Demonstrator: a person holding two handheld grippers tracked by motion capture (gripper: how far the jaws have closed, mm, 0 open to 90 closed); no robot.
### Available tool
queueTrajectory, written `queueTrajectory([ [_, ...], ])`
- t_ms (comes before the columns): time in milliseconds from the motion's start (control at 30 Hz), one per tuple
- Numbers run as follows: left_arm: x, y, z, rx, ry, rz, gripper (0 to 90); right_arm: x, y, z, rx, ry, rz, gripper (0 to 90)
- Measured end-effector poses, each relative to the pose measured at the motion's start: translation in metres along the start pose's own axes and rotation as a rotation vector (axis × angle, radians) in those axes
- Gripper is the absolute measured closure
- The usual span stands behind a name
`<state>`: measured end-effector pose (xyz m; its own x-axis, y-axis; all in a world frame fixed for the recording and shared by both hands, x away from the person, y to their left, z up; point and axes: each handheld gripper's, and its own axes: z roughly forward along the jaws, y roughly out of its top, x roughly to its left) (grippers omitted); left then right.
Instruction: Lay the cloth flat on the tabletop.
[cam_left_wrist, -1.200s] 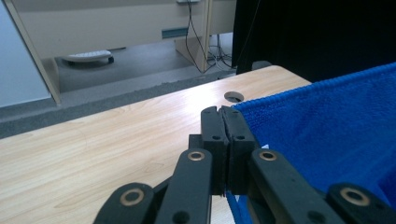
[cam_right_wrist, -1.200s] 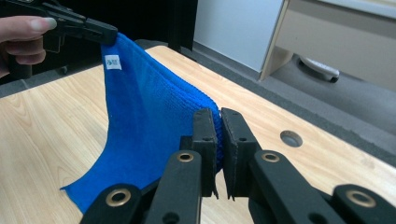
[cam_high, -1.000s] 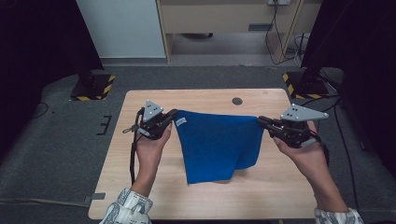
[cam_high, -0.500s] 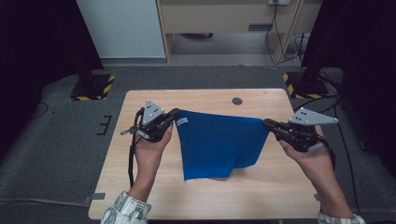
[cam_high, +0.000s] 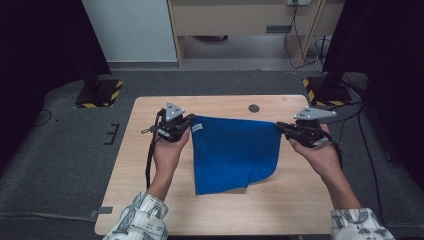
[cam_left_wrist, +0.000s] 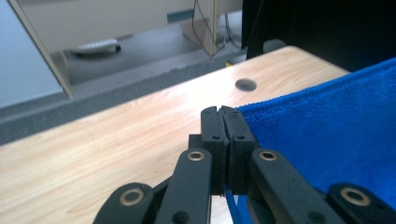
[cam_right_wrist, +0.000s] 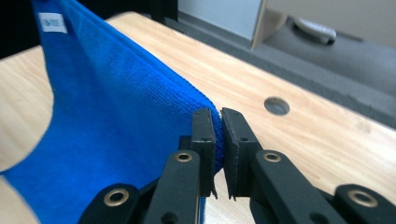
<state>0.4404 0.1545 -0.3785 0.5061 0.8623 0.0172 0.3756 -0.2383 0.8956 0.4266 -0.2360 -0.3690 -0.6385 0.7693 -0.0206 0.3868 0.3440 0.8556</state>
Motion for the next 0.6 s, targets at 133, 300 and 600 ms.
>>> queueTrajectory([
  [133,0.008,-0.008,0.018,0.030,0.006,-0.015,88.2,-0.009,-0.009,0.025,0.037,-0.009,0.013,84.1],
  [300,0.011,-0.015,0.036,0.051,0.017,-0.012,88.2,-0.017,-0.018,0.050,0.083,-0.025,0.020,84.1],
  [600,0.018,-0.027,0.064,0.101,0.022,-0.018,88.2,-0.029,-0.034,0.085,0.150,-0.053,0.069,84.3],
])
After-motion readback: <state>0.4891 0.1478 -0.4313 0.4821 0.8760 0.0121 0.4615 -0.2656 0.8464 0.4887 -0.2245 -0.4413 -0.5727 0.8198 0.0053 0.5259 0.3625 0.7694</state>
